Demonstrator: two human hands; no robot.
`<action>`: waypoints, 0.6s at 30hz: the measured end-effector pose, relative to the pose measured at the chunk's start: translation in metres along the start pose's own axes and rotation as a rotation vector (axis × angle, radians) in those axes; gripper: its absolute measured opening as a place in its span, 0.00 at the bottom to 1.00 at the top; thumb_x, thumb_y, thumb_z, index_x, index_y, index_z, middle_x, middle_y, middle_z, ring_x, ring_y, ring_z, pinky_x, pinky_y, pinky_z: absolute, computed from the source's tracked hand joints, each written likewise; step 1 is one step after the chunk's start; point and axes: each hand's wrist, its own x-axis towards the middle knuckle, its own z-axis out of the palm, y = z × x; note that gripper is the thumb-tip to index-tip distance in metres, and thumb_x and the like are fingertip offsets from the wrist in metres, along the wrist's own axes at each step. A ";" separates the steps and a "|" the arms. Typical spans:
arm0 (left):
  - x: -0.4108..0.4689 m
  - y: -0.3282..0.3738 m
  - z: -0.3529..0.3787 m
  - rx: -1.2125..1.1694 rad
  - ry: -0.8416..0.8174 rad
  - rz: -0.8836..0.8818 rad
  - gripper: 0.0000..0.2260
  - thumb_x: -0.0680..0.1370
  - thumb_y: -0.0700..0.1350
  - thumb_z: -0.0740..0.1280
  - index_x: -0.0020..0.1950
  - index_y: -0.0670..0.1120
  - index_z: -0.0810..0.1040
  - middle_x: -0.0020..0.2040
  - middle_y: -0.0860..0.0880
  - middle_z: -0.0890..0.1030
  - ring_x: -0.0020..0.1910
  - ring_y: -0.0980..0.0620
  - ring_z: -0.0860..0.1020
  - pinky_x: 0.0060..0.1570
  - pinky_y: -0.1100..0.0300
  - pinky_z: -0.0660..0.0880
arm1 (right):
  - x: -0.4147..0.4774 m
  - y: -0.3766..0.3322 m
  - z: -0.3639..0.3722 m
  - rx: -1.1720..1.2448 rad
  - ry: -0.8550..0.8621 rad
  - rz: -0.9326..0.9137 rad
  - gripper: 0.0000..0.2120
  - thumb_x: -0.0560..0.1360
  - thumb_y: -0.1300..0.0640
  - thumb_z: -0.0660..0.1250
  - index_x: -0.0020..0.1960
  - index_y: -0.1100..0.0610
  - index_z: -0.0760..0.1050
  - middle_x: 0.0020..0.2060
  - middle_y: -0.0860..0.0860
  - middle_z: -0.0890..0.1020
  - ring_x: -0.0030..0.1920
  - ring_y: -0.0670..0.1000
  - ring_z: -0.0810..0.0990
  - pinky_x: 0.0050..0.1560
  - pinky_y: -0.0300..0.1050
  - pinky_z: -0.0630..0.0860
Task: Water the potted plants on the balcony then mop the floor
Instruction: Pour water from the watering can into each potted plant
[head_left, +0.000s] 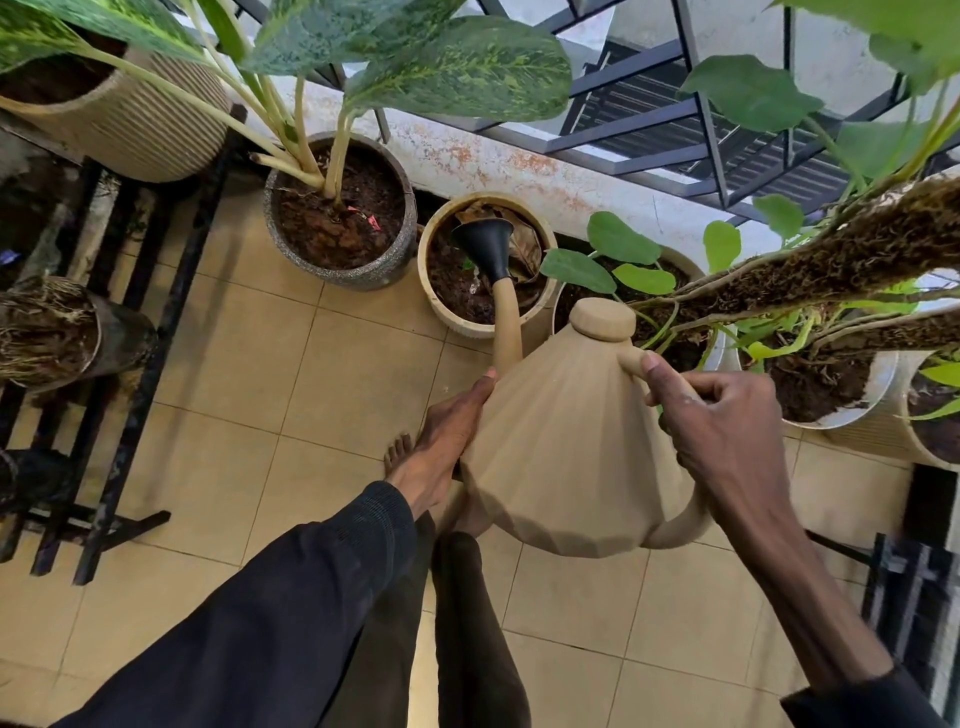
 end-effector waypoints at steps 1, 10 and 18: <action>0.000 -0.001 0.000 -0.011 -0.012 0.003 0.21 0.75 0.69 0.68 0.56 0.54 0.85 0.48 0.50 0.88 0.50 0.47 0.86 0.54 0.48 0.82 | -0.001 0.003 0.001 0.016 -0.007 0.007 0.32 0.79 0.39 0.73 0.37 0.68 0.83 0.33 0.72 0.80 0.30 0.56 0.72 0.34 0.67 0.79; 0.005 0.002 -0.005 -0.070 -0.045 0.048 0.19 0.74 0.63 0.73 0.62 0.58 0.83 0.52 0.53 0.87 0.55 0.49 0.83 0.45 0.57 0.77 | -0.011 0.028 0.008 0.227 -0.101 0.165 0.25 0.72 0.39 0.67 0.28 0.59 0.78 0.20 0.49 0.73 0.23 0.52 0.68 0.32 0.46 0.67; 0.013 0.002 -0.014 -0.166 -0.083 0.118 0.24 0.74 0.57 0.76 0.69 0.55 0.80 0.58 0.51 0.86 0.58 0.49 0.84 0.49 0.56 0.81 | -0.019 0.045 0.013 0.337 -0.148 0.132 0.21 0.73 0.46 0.65 0.29 0.61 0.77 0.20 0.53 0.71 0.19 0.49 0.65 0.28 0.39 0.63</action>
